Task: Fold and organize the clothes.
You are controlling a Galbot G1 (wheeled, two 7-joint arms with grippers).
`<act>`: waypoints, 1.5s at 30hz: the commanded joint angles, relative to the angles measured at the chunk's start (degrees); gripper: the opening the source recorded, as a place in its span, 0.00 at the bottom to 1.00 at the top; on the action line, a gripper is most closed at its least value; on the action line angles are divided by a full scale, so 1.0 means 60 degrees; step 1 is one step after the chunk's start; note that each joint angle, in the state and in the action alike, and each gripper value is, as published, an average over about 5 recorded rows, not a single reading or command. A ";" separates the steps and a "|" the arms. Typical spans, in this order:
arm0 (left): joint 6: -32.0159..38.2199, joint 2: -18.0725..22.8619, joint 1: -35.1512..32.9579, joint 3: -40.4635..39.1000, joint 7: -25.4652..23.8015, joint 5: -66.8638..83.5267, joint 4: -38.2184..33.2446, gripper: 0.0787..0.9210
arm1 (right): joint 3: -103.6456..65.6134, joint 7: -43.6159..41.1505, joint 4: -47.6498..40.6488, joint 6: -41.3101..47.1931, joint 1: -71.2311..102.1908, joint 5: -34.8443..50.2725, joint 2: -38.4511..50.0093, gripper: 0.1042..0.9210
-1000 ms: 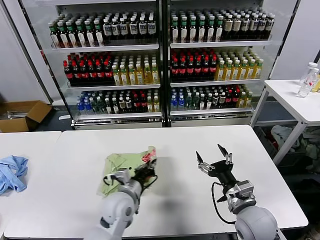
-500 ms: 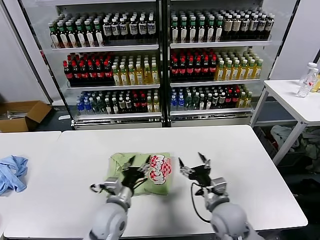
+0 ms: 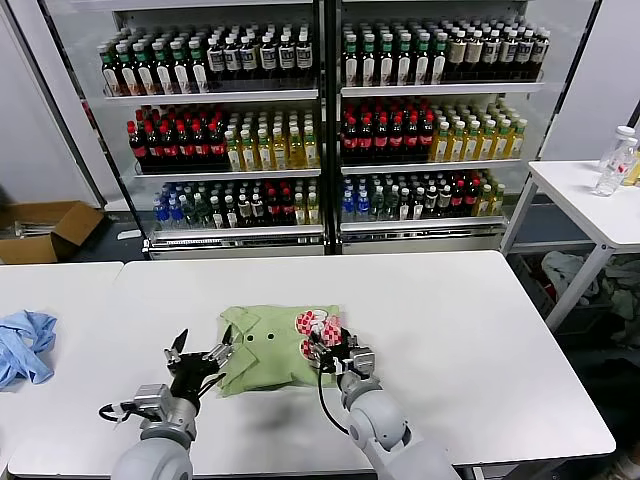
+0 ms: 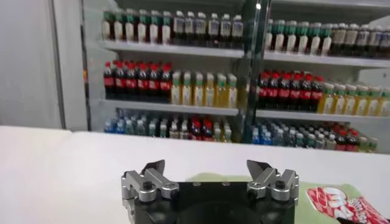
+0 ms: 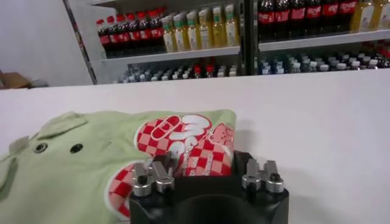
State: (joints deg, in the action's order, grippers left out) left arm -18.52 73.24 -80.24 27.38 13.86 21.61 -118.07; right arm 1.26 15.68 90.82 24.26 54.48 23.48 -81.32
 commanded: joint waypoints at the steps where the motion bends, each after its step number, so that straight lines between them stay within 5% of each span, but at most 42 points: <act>1: 0.0159 -0.0224 -0.0444 0.0556 0.0087 0.0070 -0.0330 0.88 | 0.0425 0.0201 -0.0750 -0.0288 -0.0442 -0.0171 0.0021 0.60; 15: 0.0238 -0.0037 -0.0680 0.0314 -0.0075 -0.0294 -0.0430 0.88 | -0.1214 -0.1091 0.0778 -0.0978 0.0329 -0.1085 0.2982 0.11; 19: 0.0260 0.0062 -0.0620 0.0175 -0.0155 -0.0416 -0.0400 0.88 | -0.1328 -0.1557 0.0756 -0.1653 0.0262 -0.1435 0.3025 0.04; 45: 0.0860 0.0360 -0.1536 -0.0128 -0.1120 -0.0671 -0.1863 0.88 | -0.4080 -0.1077 0.4849 -0.3016 0.4619 -0.1452 0.3276 0.86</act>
State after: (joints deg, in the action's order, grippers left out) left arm -13.86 74.91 -87.56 26.46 8.86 17.14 -125.51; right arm -14.86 10.04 109.20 8.26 70.03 13.93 -62.93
